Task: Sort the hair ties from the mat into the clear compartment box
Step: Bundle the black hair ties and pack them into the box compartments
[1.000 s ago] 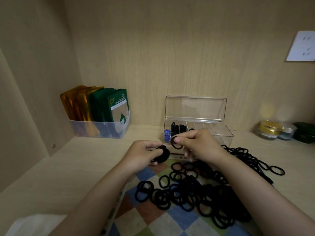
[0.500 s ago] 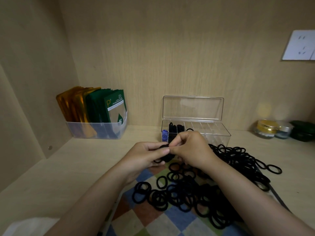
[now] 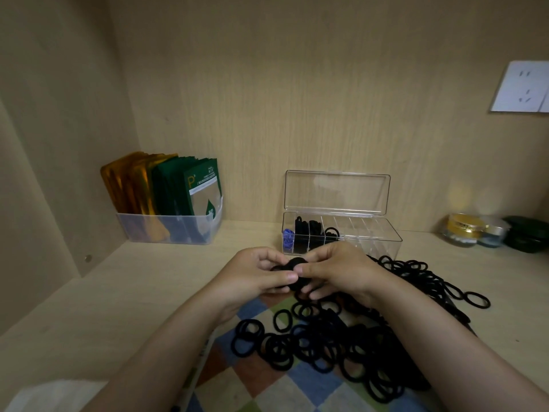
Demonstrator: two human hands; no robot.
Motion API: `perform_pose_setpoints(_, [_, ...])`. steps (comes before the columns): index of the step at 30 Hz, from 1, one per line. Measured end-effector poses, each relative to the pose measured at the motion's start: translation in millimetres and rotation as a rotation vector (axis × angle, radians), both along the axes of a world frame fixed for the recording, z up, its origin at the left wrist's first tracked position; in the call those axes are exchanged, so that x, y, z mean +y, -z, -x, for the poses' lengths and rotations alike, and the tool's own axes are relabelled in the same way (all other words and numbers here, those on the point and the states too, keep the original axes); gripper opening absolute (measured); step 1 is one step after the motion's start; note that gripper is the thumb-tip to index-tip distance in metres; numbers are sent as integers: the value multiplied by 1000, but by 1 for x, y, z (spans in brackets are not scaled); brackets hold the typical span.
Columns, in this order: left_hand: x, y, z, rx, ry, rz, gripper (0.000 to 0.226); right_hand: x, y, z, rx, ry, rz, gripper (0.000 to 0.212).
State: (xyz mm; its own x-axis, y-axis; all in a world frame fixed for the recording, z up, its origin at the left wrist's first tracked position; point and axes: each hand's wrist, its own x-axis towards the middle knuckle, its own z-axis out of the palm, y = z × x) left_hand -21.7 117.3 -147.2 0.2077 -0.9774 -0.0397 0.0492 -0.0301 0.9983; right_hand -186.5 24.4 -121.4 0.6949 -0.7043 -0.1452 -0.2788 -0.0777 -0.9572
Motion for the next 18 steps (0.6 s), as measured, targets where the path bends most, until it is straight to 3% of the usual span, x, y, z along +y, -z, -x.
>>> perform_pose_setpoints(9, [-1, 0, -5, 52, -180, -42, 12, -7, 2, 0, -50, 39, 52, 6])
perform_pose_setpoints(15, [-9, 7, -11, -127, -460, -28, 11, -10, -3, 4, -142, 44, 14, 8])
perform_pose_setpoints(18, [-10, 4, 1, -63, -382, -42, 10, -4, -4, 3, -184, -83, -40, 4])
